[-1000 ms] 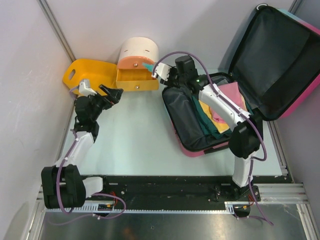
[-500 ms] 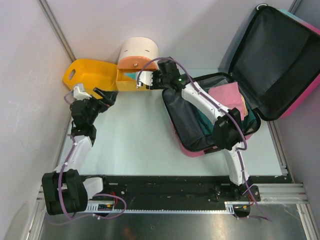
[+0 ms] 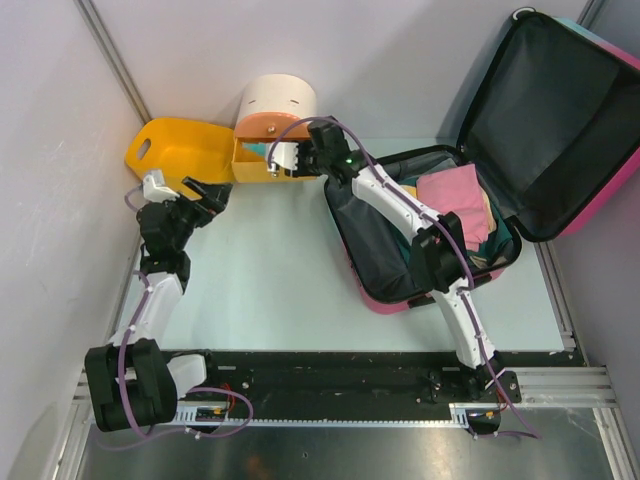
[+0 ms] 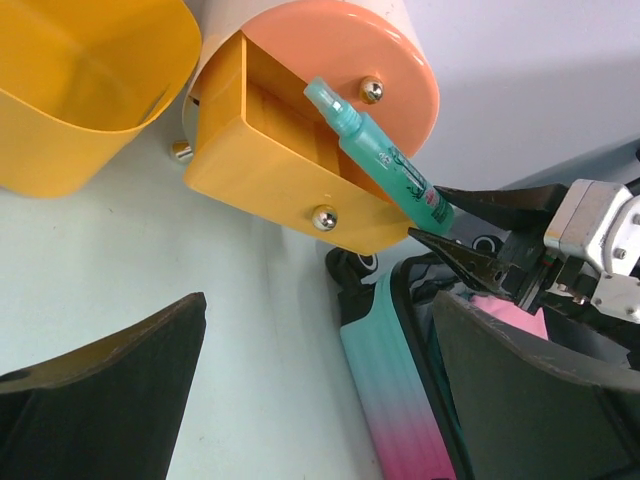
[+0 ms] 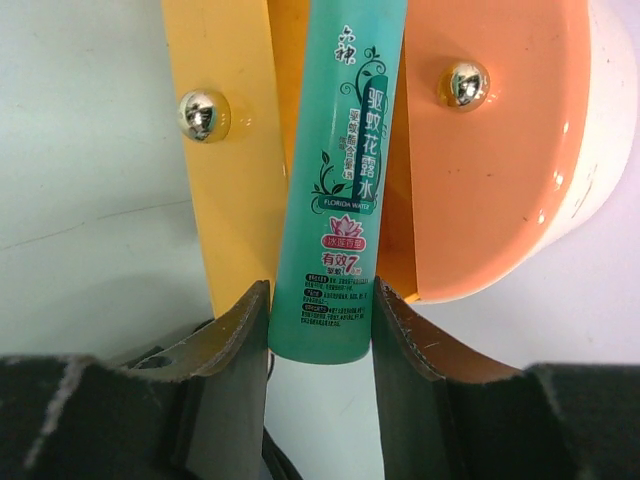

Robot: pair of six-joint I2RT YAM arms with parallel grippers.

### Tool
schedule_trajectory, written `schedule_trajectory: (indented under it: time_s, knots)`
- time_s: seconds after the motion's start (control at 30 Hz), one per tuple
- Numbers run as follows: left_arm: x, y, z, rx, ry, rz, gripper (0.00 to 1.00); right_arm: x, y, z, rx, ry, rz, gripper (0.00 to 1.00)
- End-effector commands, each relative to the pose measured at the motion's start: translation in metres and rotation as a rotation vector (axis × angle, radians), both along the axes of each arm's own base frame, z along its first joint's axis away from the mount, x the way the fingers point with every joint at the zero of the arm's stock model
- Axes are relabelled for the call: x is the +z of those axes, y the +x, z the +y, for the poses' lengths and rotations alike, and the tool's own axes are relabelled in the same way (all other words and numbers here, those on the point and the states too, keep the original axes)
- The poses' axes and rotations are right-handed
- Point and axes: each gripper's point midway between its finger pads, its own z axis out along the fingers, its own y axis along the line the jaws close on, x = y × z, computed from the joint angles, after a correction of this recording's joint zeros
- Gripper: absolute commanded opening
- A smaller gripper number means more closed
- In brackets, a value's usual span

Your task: Open, take out, and arrange the luggage

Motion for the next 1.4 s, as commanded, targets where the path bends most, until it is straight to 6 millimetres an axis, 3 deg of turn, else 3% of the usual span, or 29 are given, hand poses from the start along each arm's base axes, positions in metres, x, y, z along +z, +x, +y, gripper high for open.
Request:
schedule_trajectory:
  time_s: [0.0, 0.13, 0.27, 0.4, 0.47, 0.63, 0.7, 0.73, 0.8, 0.9, 0.93, 0.97, 1.0, 1.07, 1.1, 1.2, 1.23, 1.27, 1.3, 1.33, 1.37]
  knots:
    - [0.008, -0.004, 0.003, 0.000, -0.015, -0.030, 1.00, 0.062, 0.012, 0.016, 0.010, 0.136, -0.145, 0.23]
    - [0.007, -0.005, 0.003, 0.002, -0.015, -0.030, 1.00, 0.074, 0.015, 0.021, 0.006, 0.181, -0.175, 0.46]
    - [0.005, -0.004, 0.004, 0.006, -0.013, -0.023, 1.00, 0.084, 0.016, 0.024, 0.004, 0.209, -0.200, 0.52]
    - [0.007, -0.002, 0.004, 0.000, -0.006, -0.026, 1.00, 0.097, 0.014, 0.024, -0.001, 0.240, -0.213, 0.66]
    - [0.009, 0.002, 0.002, -0.020, 0.016, -0.032, 1.00, 0.103, 0.012, 0.022, -0.009, 0.258, -0.209, 0.67]
    - [0.011, 0.019, -0.009, -0.064, 0.139, -0.054, 0.98, 0.142, -0.005, 0.004, -0.055, 0.340, -0.198, 0.71]
    - [0.008, 0.030, -0.014, -0.077, 0.162, -0.044, 0.96, 0.136, -0.007, -0.009, -0.100, 0.354, -0.156, 0.74]
    - [0.006, 0.033, -0.021, -0.095, 0.167, -0.040, 0.96, 0.152, -0.013, -0.021, -0.118, 0.379, -0.161, 0.75]
    - [-0.001, 0.046, -0.025, -0.102, 0.169, -0.017, 0.95, 0.153, -0.015, -0.041, -0.175, 0.403, -0.107, 0.80]
    - [-0.011, 0.064, -0.040, -0.134, 0.184, 0.007, 0.95, 0.148, -0.022, -0.077, -0.254, 0.430, -0.018, 0.99]
    - [-0.015, 0.069, -0.044, -0.143, 0.183, 0.017, 0.95, 0.131, -0.024, -0.085, -0.277, 0.412, 0.024, 1.00]
    - [-0.010, 0.074, -0.058, -0.171, 0.183, 0.006, 0.95, 0.140, -0.030, -0.100, -0.296, 0.426, 0.031, 1.00]
    - [-0.023, 0.082, -0.061, -0.175, 0.179, 0.037, 0.94, 0.136, -0.032, -0.109, -0.324, 0.434, 0.054, 1.00]
    - [-0.021, 0.093, -0.070, -0.188, 0.162, 0.036, 0.94, 0.131, -0.036, -0.139, -0.385, 0.442, 0.078, 1.00]
    - [-0.035, 0.100, -0.074, -0.196, 0.139, 0.074, 0.93, 0.129, -0.040, -0.147, -0.398, 0.439, 0.096, 1.00]
    - [-0.032, 0.118, -0.085, -0.222, 0.126, 0.065, 0.91, 0.120, -0.047, -0.182, -0.475, 0.434, 0.122, 1.00]
    - [-0.046, 0.124, -0.090, -0.244, 0.118, 0.091, 0.91, 0.118, -0.046, -0.194, -0.503, 0.433, 0.122, 1.00]
    - [-0.035, 0.133, -0.094, -0.254, 0.115, 0.060, 0.91, 0.108, -0.049, -0.202, -0.521, 0.421, 0.134, 1.00]
    - [-0.035, 0.138, -0.097, -0.264, 0.116, 0.054, 0.89, 0.113, -0.052, -0.210, -0.536, 0.426, 0.124, 1.00]
    - [-0.048, 0.144, -0.102, -0.275, 0.116, 0.072, 0.88, 0.113, -0.054, -0.214, -0.548, 0.429, 0.124, 1.00]
    - [-0.038, 0.153, -0.104, -0.275, 0.119, 0.044, 0.87, 0.111, -0.054, -0.224, -0.572, 0.427, 0.128, 1.00]
